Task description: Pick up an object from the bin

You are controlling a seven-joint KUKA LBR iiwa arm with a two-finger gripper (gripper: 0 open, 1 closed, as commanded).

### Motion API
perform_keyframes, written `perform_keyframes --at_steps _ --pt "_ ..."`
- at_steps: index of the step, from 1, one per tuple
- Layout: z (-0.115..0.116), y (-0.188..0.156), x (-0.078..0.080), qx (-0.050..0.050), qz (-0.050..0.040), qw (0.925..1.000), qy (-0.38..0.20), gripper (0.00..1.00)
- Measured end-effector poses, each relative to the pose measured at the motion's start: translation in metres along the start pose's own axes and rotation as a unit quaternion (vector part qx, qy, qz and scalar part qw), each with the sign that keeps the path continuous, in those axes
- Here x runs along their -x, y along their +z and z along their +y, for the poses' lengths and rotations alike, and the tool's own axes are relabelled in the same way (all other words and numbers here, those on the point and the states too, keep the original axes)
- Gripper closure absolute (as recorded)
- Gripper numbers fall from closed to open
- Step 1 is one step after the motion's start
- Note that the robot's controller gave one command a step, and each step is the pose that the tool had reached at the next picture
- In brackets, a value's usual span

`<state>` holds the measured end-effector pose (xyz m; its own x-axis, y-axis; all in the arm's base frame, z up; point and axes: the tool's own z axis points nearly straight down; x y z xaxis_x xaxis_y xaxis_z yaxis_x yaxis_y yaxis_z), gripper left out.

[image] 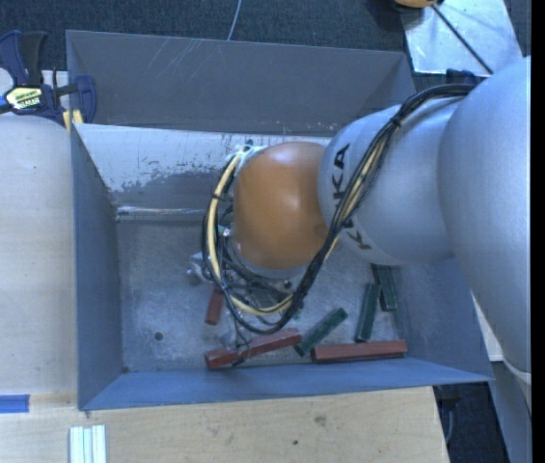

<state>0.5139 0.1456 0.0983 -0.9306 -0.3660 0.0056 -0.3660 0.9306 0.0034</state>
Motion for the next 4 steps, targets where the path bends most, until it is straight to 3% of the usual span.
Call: perform_keyframes --at_steps 1,2,3,4 --pt "-0.044 -0.067 0.015 -0.002 -0.0045 0.9993 0.037 0.00" --pt "-0.046 -0.018 0.057 -0.003 -0.0104 0.9996 0.028 0.00" --pt "-0.041 0.023 0.083 -0.002 -0.0044 0.9981 -0.062 1.00" --pt "-0.041 0.023 0.083 -0.002 -0.0044 0.9981 -0.062 1.00"
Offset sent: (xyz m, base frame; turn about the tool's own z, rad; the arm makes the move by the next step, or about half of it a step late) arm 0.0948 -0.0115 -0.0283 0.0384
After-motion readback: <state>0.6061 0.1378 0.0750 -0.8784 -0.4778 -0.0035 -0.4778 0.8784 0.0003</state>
